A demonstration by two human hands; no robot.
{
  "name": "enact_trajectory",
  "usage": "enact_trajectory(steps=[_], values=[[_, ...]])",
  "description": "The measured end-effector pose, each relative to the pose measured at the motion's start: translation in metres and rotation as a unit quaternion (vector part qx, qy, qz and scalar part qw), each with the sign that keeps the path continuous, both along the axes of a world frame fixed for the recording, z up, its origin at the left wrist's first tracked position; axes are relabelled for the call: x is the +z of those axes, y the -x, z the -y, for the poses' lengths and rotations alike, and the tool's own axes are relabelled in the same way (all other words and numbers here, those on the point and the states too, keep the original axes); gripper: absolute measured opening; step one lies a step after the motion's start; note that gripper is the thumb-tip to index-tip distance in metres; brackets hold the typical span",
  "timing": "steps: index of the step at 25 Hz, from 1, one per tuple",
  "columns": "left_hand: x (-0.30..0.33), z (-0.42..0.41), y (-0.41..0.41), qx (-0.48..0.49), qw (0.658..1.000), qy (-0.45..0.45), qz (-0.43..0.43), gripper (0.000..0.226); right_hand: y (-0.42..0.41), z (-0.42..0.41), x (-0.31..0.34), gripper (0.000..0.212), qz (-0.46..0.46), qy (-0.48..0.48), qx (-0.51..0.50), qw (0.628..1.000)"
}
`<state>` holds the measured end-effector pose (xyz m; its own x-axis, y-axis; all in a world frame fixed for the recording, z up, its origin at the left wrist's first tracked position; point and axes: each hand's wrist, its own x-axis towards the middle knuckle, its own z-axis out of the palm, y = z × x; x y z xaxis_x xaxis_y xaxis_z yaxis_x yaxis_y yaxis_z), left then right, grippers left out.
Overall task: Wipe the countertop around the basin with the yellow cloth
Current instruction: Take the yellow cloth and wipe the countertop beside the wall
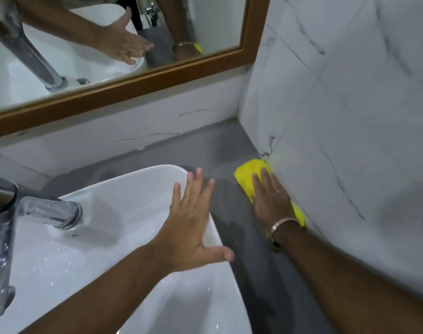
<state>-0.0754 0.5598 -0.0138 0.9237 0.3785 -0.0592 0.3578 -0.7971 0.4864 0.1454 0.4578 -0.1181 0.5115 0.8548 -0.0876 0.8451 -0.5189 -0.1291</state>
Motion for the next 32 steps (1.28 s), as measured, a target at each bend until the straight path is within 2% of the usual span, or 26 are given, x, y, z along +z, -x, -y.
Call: enact_trajectory(steps=[3,5,7,11,14,16,18,19,21,23,24,25,27,29,30,31,32], values=[[-0.005,0.003,-0.003,0.027,1.000,-0.008,-0.015,0.127,-0.020,-0.074,0.005,0.063,-0.031,-0.019,0.031,0.999],[-0.007,0.003,-0.003,0.026,0.999,-0.012,-0.014,0.124,-0.011,-0.096,0.000,0.057,-0.015,-0.081,0.100,0.992],[-0.002,0.002,-0.001,0.022,0.999,-0.019,-0.021,0.121,0.030,-0.053,0.004,0.047,-0.022,-0.127,0.182,0.975],[0.004,0.004,-0.002,0.024,0.999,-0.009,-0.043,0.120,0.093,0.094,0.012,0.050,-0.051,-0.085,0.270,0.958],[0.004,0.004,-0.002,0.030,0.998,-0.013,-0.052,0.121,0.048,0.072,-0.007,0.064,-0.013,-0.046,0.175,0.983],[0.003,0.004,-0.003,0.031,0.998,-0.018,-0.056,0.122,0.006,0.012,0.000,0.072,-0.026,-0.042,0.033,0.998],[0.003,0.005,-0.003,0.032,0.997,-0.031,-0.061,0.121,-0.004,-0.028,0.013,0.076,-0.064,-0.012,-0.035,0.997],[0.005,0.005,-0.003,0.028,0.996,-0.039,-0.069,0.121,0.010,-0.026,0.009,0.073,-0.060,-0.022,-0.039,0.997],[0.014,0.003,-0.003,0.024,0.994,-0.055,-0.091,0.120,0.057,0.018,0.005,0.062,-0.071,-0.046,0.048,0.995],[0.022,0.005,0.000,0.007,0.991,-0.080,-0.109,0.115,0.106,0.103,0.001,0.066,-0.092,0.002,0.171,0.981],[0.023,0.008,0.003,-0.013,0.991,-0.086,-0.106,0.110,0.112,0.135,0.000,0.072,-0.068,0.004,0.200,0.977],[0.023,0.016,0.006,-0.039,0.992,-0.083,-0.092,0.103,0.102,0.157,0.001,0.077,-0.043,0.002,0.195,0.980],[0.019,0.027,0.011,-0.063,0.993,-0.074,-0.065,0.091,0.067,0.146,-0.002,0.075,-0.013,-0.015,0.126,0.992],[0.014,0.033,0.012,-0.060,0.992,-0.093,-0.057,0.092,0.044,0.091,0.012,0.069,-0.035,-0.020,-0.010,0.999],[0.013,0.032,0.012,-0.064,0.990,-0.111,-0.057,0.094,0.049,0.065,0.018,0.068,-0.063,0.016,-0.039,0.997],[0.015,0.028,0.011,-0.076,0.987,-0.130,-0.062,0.097,0.061,0.056,0.006,0.066,-0.066,0.005,-0.034,0.997],[0.019,0.024,0.010,-0.098,0.982,-0.146,-0.071,0.099,0.082,0.061,0.000,0.063,-0.053,-0.026,0.017,0.998]])
